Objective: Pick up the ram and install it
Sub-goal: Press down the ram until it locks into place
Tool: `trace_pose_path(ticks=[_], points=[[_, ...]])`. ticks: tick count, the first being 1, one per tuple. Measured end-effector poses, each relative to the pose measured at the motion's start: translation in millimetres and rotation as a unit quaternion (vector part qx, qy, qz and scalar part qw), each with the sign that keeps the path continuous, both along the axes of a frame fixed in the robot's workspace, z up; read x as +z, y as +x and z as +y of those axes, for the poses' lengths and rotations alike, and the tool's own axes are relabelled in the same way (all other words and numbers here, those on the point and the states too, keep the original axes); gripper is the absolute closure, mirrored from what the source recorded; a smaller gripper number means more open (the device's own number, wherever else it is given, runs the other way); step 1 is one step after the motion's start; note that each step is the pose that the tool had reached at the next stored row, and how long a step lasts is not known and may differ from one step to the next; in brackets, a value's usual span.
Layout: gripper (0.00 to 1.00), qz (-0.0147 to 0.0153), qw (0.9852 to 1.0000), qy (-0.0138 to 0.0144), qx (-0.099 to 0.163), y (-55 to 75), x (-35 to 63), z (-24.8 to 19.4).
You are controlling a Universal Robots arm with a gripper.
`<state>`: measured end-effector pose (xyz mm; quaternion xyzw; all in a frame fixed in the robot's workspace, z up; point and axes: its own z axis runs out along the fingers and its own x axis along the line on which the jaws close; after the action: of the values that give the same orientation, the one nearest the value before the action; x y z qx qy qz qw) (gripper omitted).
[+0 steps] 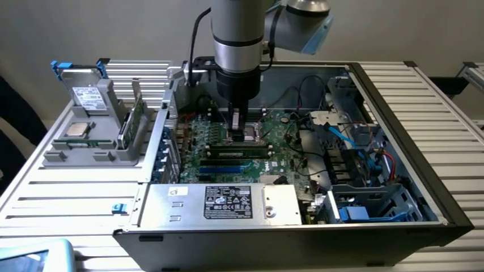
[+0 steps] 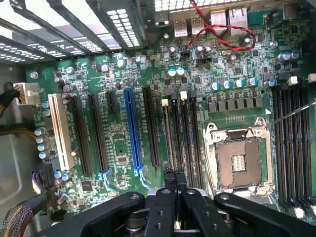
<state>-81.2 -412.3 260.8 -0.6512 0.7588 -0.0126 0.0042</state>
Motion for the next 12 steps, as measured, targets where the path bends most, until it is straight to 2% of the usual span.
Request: trace_pose_path(ticks=[6, 12], points=[[0.89, 0.0000, 0.9988, 0.0000, -0.048, 0.0, -0.5, 0.0], [0.89, 0.0000, 0.9956, 0.0002, -0.094, 0.0, -0.5, 0.0]])
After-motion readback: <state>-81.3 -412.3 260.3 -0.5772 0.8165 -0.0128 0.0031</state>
